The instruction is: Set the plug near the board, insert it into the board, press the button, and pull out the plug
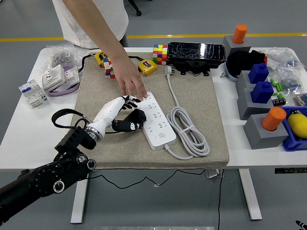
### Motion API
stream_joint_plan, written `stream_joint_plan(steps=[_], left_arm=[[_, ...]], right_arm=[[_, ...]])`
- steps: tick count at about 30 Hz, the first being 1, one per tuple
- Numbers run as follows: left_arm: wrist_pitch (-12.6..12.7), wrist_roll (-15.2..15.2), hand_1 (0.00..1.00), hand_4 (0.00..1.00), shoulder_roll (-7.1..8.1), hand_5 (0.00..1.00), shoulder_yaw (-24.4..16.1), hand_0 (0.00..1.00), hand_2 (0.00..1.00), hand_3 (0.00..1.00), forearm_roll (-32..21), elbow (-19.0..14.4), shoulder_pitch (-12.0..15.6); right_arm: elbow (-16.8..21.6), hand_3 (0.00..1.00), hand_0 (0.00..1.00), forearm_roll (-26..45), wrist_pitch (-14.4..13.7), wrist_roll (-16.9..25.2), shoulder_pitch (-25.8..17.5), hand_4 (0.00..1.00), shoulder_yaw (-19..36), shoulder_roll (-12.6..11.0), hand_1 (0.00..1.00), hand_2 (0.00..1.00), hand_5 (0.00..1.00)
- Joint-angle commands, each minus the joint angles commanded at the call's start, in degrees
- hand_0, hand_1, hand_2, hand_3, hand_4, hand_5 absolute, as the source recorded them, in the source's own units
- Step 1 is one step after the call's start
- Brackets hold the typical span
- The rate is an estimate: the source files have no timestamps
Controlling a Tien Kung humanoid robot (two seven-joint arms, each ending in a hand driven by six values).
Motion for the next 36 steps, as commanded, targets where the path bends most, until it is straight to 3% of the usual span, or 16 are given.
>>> stream_joint_plan(steps=[8, 12, 17, 21, 22, 29, 36], left_arm=[[0.02, 0.10, 0.808, 0.998, 0.43, 0.325, -0.97, 0.740, 0.787, 0.833, 0.14, -2.02, 0.71], [1.79, -2.27, 0.781, 0.998, 1.90, 0.363, -2.01, 0.715, 0.762, 0.799, -1.70, -6.46, 2.06], [5.02, -4.91, 0.759, 0.963, 5.14, 0.398, -2.09, 0.703, 0.738, 0.769, -2.54, -12.84, 4.84], [5.83, -3.71, 0.759, 0.963, 7.71, 0.398, -0.67, 0.703, 0.738, 0.769, -1.13, -16.78, 7.41], [5.66, -3.41, 0.777, 0.905, 8.01, 0.416, -0.35, 0.715, 0.741, 0.747, -0.92, -17.08, 7.80], [4.12, -1.23, 0.789, 0.882, 8.96, 0.421, 1.11, 0.722, 0.748, 0.746, -0.58, -17.79, 9.42], [3.42, -0.03, 0.786, 0.863, 9.25, 0.424, 1.52, 0.719, 0.747, 0.743, -0.11, -17.94, 9.15]], right_arm=[[0.10, 0.537, 0.573, -0.07, -0.01, 0.03, 0.02, 0.882, -0.03, -0.01, 0.630, 0.607, 0.411], [0.07, 0.537, 0.573, -0.13, -0.01, 0.01, 0.09, 0.882, -0.11, -0.03, 0.630, 0.606, 0.411], [0.01, 0.537, 0.573, -0.18, 0.02, -0.01, 0.08, 0.882, -0.11, 0.03, 0.631, 0.606, 0.411], [-0.02, 0.537, 0.573, -0.28, 0.02, -0.04, -0.02, 0.882, 0.00, 0.05, 0.631, 0.606, 0.411], [-0.02, 0.537, 0.573, -0.29, 0.02, -0.03, -0.03, 0.882, 0.01, 0.05, 0.630, 0.606, 0.410], [0.17, 0.536, 0.573, -0.32, 0.00, 0.03, 0.15, 0.881, -0.12, 0.05, 0.631, 0.606, 0.411], [0.24, 0.536, 0.573, -0.32, -0.01, 0.00, 0.24, 0.881, -0.35, -0.14, 0.631, 0.605, 0.411]])
